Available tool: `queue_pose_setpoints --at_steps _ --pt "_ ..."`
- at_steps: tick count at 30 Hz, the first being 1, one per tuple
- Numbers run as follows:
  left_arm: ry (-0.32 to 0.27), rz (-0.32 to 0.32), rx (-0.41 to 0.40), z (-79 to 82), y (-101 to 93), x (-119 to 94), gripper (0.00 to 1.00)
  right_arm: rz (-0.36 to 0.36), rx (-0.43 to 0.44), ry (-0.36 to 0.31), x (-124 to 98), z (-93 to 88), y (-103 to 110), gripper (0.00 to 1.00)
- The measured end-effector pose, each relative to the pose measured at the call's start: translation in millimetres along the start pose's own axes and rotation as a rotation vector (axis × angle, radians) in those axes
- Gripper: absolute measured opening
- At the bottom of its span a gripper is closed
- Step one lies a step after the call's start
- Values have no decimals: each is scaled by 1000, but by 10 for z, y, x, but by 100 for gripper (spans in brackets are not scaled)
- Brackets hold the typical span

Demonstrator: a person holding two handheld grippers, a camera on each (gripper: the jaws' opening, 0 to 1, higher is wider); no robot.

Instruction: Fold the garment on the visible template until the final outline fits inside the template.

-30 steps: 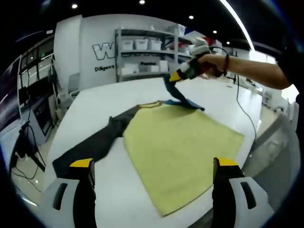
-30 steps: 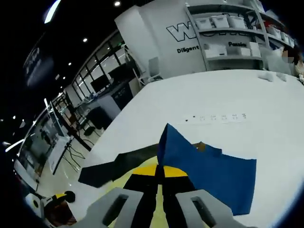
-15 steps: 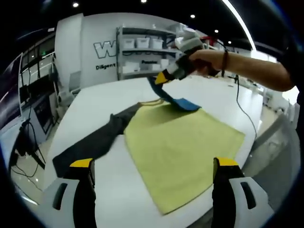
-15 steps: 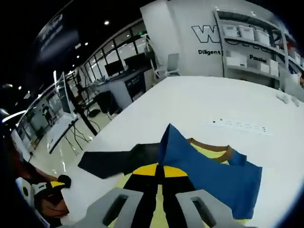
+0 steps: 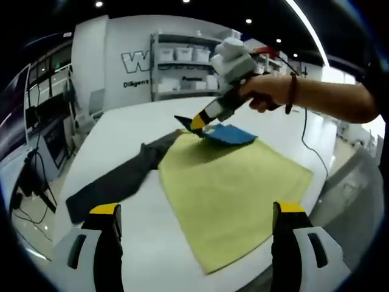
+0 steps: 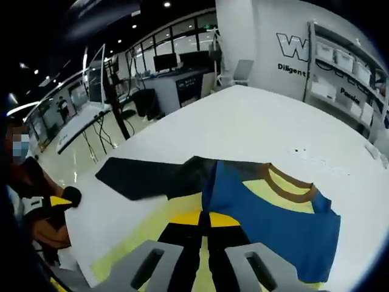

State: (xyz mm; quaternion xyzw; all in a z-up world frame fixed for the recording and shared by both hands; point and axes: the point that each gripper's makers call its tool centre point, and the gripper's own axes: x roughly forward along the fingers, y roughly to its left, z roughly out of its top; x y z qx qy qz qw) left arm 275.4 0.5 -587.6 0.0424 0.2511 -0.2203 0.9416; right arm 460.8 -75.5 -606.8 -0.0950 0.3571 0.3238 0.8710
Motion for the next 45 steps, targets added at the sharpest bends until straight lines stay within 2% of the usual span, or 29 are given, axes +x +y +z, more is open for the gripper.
queue_pose_setpoints --at_steps 4,11,23,28,32,33,35,36,38,40,43,45 --pt "0 2 -3 -9 0 -6 99 12 -15 40 102 -209 88 0" --pt "3 4 -2 -38 -1 -21 99 19 -56 98 250 -463 175 0" --pt "10 10 -1 -52 43 -19 99 35 -58 104 346 -559 208 0" --pt "16 5 -2 -69 40 -15 99 73 -32 104 367 -598 267 4" --pt "14 5 -1 -66 36 -17 99 106 20 83 348 -599 310 13" --pt "13 4 -1 -65 35 -16 99 111 36 73 344 -586 316 19" --pt "14 4 8 -64 40 -17 99 145 116 18 346 -503 356 39" --pt "12 6 13 -58 42 -18 99 152 172 -3 336 -469 335 45" --pt "10 2 18 -50 35 -22 99 155 208 -19 314 -440 288 48" --pt "5 -1 15 -40 30 -21 99 152 206 -32 292 -420 246 53" --pt "12 -6 16 -49 16 -17 99 142 214 -69 267 -367 161 70" --pt "16 -9 15 -55 3 -14 99 138 219 -76 254 -365 118 76"
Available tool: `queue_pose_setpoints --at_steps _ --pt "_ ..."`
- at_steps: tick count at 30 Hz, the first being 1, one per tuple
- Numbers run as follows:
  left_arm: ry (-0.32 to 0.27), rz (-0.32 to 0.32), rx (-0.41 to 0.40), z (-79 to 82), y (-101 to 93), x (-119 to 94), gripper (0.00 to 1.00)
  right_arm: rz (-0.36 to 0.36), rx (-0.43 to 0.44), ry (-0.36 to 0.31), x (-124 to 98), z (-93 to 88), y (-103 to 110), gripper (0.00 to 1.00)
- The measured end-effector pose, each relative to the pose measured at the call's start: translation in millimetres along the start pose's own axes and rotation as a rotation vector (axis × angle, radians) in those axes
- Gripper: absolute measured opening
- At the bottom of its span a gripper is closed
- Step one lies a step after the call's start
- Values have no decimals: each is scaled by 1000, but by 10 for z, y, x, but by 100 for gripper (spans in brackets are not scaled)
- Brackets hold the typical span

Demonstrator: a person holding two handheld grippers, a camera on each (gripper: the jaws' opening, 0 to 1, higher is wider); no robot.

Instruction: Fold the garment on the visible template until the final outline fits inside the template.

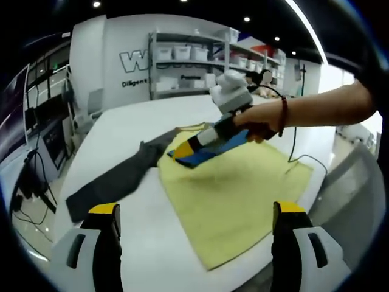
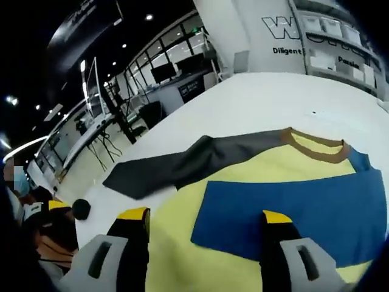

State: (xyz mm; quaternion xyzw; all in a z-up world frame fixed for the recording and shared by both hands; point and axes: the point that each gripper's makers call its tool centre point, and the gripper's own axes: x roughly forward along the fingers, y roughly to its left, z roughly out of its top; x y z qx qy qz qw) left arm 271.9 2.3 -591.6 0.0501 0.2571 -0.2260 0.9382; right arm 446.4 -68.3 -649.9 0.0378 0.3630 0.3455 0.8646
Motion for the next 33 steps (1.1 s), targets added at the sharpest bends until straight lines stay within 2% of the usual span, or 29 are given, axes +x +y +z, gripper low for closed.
queue_pose_setpoints --at_steps 4,9,15,20,26,33 --pt "7 -3 -2 -8 -12 5 99 -31 -15 -25 -67 52 -134 88" --pt "3 -3 -3 12 -14 -5 99 -45 -39 -33 -194 132 -301 97" --pt "16 0 -5 -17 -28 -24 99 -132 -80 -34 -390 200 -663 96" --pt "5 -10 -6 13 -58 -7 99 -168 -71 -42 -541 271 -907 95" --pt "9 -10 -5 13 -49 2 99 -257 -50 -58 -768 380 -1378 92" --pt "26 -9 -6 -4 -37 18 99 -295 -15 -45 -896 390 -1740 94"
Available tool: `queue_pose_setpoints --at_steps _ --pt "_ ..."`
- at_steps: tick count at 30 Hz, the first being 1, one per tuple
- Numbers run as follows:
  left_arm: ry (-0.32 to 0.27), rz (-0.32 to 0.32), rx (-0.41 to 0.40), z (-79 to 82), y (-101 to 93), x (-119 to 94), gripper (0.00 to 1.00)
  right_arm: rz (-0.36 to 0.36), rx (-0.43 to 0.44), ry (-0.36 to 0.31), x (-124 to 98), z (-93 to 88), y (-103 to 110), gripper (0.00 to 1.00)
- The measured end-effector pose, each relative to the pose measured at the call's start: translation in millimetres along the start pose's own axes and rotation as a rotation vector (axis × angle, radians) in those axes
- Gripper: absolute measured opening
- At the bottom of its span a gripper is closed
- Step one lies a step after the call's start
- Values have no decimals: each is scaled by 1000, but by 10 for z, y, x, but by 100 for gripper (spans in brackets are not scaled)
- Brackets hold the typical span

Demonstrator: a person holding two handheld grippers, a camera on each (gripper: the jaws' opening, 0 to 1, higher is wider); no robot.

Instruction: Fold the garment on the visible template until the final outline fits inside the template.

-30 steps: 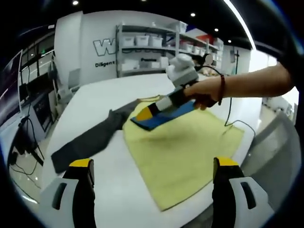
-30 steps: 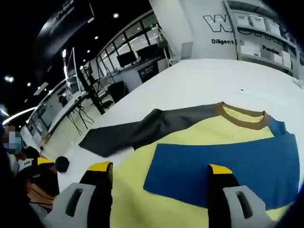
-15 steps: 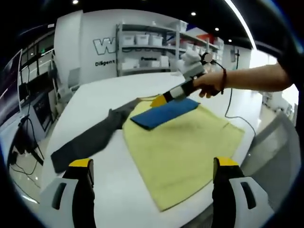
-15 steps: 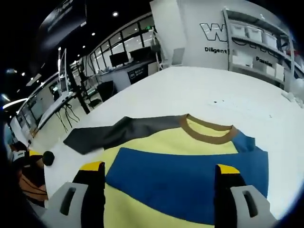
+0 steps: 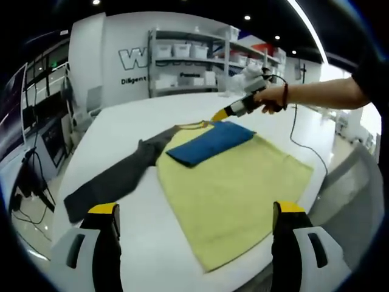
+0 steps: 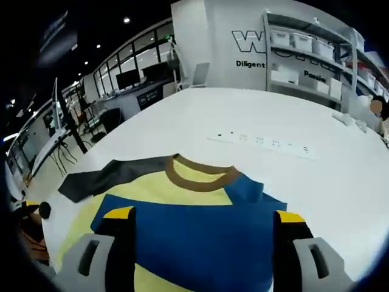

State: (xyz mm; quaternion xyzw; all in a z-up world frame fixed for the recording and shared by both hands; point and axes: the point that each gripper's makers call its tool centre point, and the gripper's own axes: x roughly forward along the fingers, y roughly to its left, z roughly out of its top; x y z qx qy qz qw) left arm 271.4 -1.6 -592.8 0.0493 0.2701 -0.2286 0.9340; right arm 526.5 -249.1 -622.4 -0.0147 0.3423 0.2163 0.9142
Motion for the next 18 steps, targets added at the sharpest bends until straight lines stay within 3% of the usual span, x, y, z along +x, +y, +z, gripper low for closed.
queue_pose_setpoints --at_steps 8,10,14,18 --pt "15 4 -2 -29 6 9 99 -15 55 36 -37 -119 -318 94" --pt "16 2 -5 -39 0 13 99 -10 104 46 -51 -153 -376 91" --pt "20 -10 -2 -47 -21 22 99 -13 148 35 -29 -121 -540 87" --pt "-17 -18 8 23 -40 20 99 -26 145 33 47 -76 -759 82"
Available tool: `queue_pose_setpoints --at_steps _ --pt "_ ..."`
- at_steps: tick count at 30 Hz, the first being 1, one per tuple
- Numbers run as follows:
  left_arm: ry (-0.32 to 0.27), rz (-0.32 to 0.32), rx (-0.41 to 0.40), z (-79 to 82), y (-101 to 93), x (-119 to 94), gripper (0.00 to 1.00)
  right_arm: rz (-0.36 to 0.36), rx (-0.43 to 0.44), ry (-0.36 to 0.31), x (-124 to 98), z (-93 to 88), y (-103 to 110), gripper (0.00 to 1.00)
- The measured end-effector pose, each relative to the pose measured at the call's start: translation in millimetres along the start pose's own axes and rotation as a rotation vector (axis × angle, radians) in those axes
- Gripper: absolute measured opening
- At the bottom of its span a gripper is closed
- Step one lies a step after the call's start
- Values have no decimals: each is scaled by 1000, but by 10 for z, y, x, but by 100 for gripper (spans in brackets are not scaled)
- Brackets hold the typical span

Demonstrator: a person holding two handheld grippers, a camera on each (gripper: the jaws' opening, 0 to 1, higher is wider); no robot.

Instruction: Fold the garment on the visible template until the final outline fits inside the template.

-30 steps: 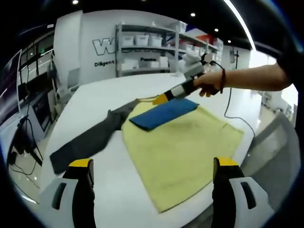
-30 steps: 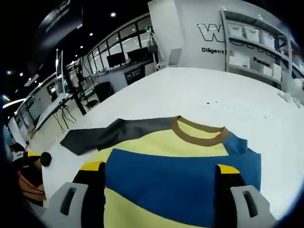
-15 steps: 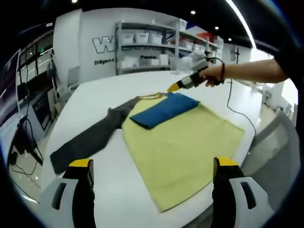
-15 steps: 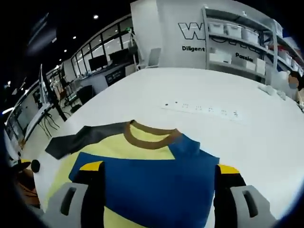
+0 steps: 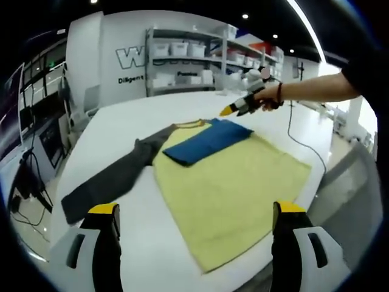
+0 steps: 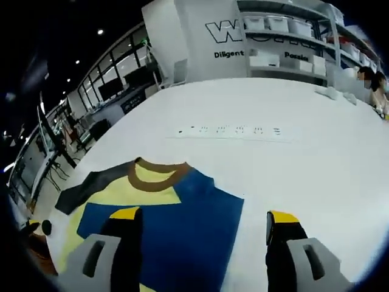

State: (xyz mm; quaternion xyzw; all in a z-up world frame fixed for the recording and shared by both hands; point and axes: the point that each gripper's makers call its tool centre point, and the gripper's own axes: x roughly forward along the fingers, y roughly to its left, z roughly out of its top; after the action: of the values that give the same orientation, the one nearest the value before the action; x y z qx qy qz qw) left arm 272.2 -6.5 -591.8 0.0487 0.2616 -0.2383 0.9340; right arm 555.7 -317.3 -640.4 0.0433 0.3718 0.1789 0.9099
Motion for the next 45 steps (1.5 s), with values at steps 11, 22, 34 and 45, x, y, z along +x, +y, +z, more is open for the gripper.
queue_pose_setpoints --at_steps 11,22,34,45 --pt "-1 -20 16 20 -19 42 99 -12 18 -10 113 11 -291 56" --pt "-34 -46 15 89 -69 99 99 -85 -100 -16 179 -5 -340 17" --pt "-7 -30 23 27 -21 105 99 -99 -140 31 251 -125 -232 9" --pt "6 -28 34 4 -15 121 99 -158 -192 35 259 -125 -182 0"
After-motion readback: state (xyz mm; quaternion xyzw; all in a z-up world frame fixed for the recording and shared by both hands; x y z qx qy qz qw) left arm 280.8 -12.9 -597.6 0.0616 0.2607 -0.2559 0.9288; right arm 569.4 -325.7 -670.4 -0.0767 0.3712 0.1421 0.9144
